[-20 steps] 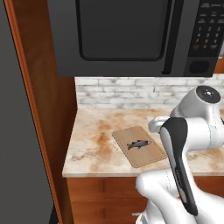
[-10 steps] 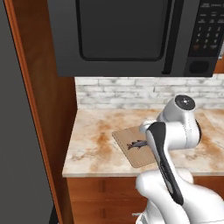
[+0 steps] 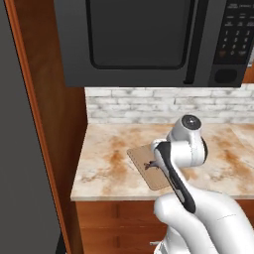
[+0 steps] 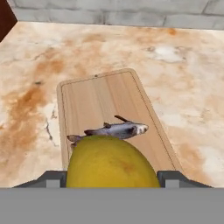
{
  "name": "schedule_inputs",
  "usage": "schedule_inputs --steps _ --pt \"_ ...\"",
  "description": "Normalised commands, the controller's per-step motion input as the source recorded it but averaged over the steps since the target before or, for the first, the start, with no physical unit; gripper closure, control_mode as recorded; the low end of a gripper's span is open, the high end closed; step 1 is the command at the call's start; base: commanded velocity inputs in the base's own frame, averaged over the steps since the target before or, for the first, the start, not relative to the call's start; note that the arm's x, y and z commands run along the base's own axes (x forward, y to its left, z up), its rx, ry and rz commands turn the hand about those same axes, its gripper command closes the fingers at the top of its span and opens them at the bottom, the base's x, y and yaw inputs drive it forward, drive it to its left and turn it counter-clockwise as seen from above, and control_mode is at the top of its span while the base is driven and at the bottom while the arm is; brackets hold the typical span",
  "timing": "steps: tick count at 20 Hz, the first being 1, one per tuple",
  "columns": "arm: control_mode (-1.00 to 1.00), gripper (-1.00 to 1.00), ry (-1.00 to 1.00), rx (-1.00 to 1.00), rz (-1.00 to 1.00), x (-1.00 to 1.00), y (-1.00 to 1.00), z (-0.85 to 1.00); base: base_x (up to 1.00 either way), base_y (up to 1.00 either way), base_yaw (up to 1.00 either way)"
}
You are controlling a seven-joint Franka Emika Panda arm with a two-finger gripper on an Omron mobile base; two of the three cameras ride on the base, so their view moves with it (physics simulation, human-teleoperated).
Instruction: Retrieve a lemon from the fridge and place it on the cutting board with the fish.
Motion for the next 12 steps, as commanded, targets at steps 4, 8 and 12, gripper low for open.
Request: schedule_inputs --steps 4,8,12 --pt "-1.00 1.00 0.09 0.00 0.00 0.72 0.00 -0.25 0.00 0.00 0.00" --pt "-1.00 1.00 0.10 0.00 0.00 0.67 0.00 -0.17 0.00 0.00 0.00" --pt "-1.00 1.00 0.04 0.00 0.00 0.43 0.00 -0.12 0.00 0.00 0.00"
